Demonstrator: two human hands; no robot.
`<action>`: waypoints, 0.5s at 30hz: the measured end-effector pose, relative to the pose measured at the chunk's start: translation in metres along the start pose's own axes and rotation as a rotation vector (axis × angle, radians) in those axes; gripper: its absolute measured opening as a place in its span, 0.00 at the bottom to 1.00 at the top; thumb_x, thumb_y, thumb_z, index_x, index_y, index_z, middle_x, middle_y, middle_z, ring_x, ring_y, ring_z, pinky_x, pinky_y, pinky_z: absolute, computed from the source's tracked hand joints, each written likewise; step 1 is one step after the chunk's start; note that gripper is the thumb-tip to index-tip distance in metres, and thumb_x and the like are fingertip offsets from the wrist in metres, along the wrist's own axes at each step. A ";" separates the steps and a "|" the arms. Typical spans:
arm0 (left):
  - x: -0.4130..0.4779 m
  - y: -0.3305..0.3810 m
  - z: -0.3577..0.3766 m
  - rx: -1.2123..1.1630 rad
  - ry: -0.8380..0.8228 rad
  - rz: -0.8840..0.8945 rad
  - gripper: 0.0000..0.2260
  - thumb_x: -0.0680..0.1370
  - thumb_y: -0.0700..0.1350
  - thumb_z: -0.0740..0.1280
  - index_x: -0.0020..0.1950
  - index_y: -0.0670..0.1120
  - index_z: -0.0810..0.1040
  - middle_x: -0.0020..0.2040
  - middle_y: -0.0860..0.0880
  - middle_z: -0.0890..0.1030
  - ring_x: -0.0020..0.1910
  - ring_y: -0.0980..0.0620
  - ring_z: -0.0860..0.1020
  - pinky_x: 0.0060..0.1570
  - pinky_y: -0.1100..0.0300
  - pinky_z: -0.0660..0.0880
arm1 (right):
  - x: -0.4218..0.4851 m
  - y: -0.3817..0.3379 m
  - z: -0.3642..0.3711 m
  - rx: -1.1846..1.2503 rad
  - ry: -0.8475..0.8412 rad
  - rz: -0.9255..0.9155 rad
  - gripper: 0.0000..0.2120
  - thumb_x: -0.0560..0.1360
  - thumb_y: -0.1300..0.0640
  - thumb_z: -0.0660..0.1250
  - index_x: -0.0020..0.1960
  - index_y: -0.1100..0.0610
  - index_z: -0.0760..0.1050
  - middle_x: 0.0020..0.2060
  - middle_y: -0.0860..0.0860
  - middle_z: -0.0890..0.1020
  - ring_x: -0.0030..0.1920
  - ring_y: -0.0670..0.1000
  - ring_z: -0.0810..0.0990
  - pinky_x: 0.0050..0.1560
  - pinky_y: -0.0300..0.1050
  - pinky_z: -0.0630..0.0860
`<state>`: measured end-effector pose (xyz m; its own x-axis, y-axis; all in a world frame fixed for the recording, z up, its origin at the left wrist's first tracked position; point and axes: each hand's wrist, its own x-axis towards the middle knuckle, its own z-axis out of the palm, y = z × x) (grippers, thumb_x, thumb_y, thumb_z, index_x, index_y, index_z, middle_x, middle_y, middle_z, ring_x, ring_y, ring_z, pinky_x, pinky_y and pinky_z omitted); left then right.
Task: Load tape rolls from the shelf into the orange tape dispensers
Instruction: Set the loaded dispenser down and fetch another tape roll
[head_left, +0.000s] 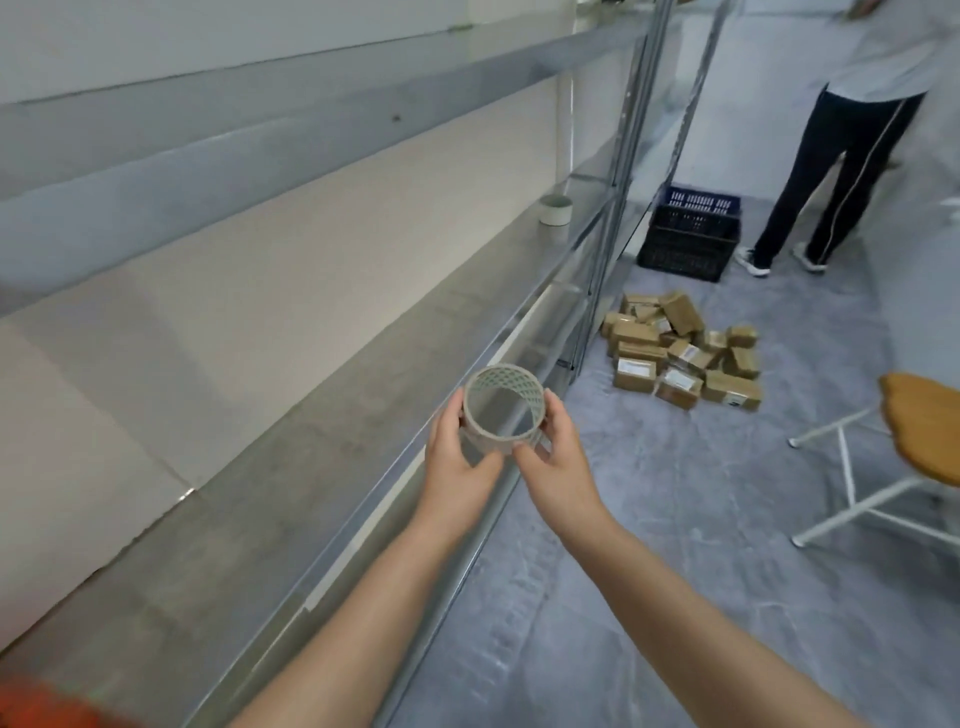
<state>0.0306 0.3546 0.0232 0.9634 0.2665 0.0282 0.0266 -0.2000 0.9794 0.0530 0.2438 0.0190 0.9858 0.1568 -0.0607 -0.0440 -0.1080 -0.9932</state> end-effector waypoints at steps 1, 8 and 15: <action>0.008 0.001 0.010 -0.008 -0.025 0.014 0.30 0.73 0.38 0.70 0.72 0.50 0.63 0.70 0.50 0.70 0.70 0.52 0.67 0.70 0.48 0.65 | 0.008 0.000 -0.010 0.000 0.020 0.000 0.33 0.73 0.60 0.63 0.74 0.50 0.55 0.72 0.50 0.64 0.72 0.49 0.63 0.73 0.56 0.63; 0.064 0.005 0.071 -0.011 -0.143 0.011 0.32 0.74 0.39 0.69 0.74 0.50 0.61 0.72 0.50 0.67 0.71 0.53 0.65 0.70 0.48 0.66 | 0.066 0.012 -0.063 0.010 0.127 0.023 0.31 0.73 0.60 0.64 0.73 0.49 0.58 0.71 0.50 0.66 0.72 0.49 0.65 0.71 0.56 0.66; 0.154 -0.001 0.129 0.007 -0.232 0.041 0.31 0.74 0.40 0.70 0.74 0.49 0.61 0.72 0.48 0.67 0.71 0.51 0.65 0.70 0.48 0.66 | 0.146 0.020 -0.106 -0.025 0.243 0.062 0.31 0.73 0.59 0.64 0.73 0.48 0.58 0.71 0.50 0.66 0.71 0.49 0.66 0.70 0.55 0.67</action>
<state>0.2134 0.2739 0.0011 0.9992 0.0340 0.0200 -0.0124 -0.2129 0.9770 0.2131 0.1605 0.0011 0.9915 -0.0913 -0.0927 -0.1045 -0.1346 -0.9854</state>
